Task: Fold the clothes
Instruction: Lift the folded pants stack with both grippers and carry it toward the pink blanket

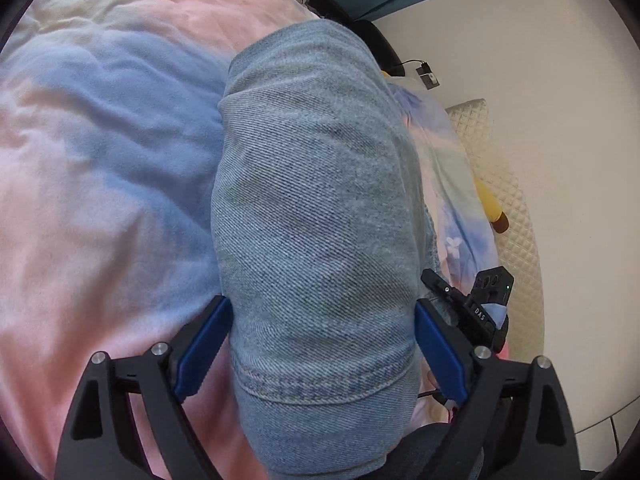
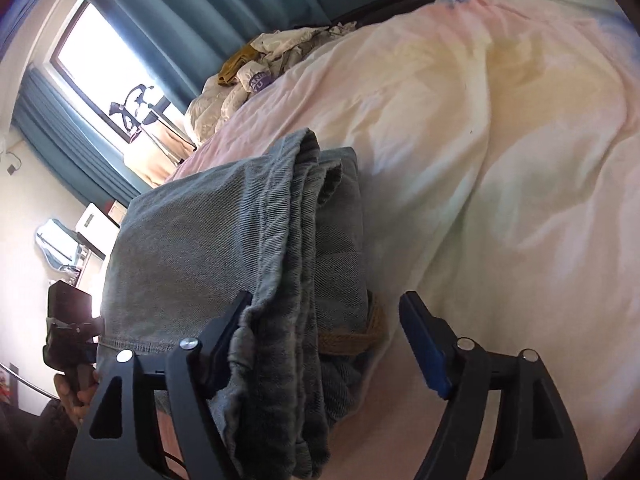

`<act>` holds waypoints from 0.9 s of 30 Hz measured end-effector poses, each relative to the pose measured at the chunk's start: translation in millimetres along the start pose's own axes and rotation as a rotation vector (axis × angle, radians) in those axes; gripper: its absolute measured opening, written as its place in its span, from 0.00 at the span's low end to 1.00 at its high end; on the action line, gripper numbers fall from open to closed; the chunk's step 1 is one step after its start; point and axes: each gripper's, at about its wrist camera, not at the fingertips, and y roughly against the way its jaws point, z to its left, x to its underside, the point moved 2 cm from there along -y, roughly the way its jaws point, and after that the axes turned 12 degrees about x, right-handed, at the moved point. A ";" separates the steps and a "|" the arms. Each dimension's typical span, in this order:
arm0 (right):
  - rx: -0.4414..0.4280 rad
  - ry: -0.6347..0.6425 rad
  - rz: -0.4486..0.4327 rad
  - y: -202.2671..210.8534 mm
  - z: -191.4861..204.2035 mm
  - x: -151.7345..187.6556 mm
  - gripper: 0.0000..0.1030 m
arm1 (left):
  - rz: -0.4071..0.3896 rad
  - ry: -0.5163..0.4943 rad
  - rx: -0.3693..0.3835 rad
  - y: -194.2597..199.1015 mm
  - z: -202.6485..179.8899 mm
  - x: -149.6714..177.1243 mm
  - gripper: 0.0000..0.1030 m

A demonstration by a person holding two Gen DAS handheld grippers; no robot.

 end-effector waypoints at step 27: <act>-0.167 0.060 0.065 13.9 41.5 -16.2 0.31 | -0.033 -0.176 -0.289 -44.6 -81.3 -7.0 0.61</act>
